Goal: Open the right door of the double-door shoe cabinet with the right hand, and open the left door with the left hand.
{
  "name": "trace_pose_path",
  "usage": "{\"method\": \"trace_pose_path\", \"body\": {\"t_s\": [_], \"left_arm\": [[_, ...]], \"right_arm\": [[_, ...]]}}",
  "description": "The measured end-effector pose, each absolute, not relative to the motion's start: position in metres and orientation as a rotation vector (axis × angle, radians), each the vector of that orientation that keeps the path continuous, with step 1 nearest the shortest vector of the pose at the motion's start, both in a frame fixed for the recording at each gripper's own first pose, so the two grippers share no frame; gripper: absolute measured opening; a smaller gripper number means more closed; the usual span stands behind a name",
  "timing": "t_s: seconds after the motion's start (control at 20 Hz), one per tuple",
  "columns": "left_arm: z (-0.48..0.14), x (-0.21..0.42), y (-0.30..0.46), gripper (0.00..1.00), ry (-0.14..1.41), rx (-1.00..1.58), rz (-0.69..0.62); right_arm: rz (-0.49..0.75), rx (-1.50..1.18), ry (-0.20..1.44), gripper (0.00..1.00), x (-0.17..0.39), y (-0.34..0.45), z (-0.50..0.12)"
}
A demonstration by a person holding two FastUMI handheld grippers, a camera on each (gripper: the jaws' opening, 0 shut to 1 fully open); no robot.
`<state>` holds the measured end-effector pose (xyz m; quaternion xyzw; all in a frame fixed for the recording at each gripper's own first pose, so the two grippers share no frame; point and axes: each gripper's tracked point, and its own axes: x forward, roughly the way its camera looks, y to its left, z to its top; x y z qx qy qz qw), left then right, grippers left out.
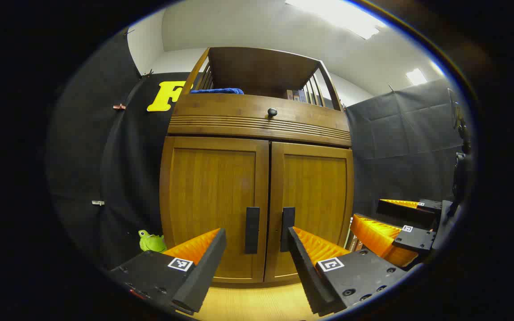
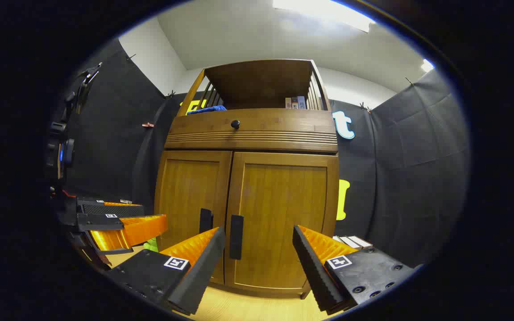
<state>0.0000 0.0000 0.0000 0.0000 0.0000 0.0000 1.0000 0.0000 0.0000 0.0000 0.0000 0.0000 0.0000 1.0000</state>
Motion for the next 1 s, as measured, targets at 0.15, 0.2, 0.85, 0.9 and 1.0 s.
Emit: {"method": "trace_pose_path", "body": {"t_s": [0.15,0.2,0.85,0.9,1.0], "left_arm": [[-0.003,0.002,0.001,0.83,0.011,0.012,0.003],[-0.004,0.003,-0.001,0.83,0.016,0.014,0.003],[-0.009,0.006,-0.006,0.92,0.010,0.055,0.013],[-0.007,0.007,-0.004,0.91,0.010,0.053,0.017],[-0.008,0.005,0.000,0.91,0.011,0.049,0.025]], "right_arm": [[0.013,-0.002,-0.004,0.96,-0.001,0.004,0.002],[0.022,-0.004,-0.006,0.96,0.000,0.007,0.003],[0.064,0.007,0.011,0.97,0.004,0.019,0.000],[0.071,0.007,0.017,0.97,0.005,0.020,-0.002],[0.082,0.008,0.027,0.97,0.007,0.023,-0.005]]}}
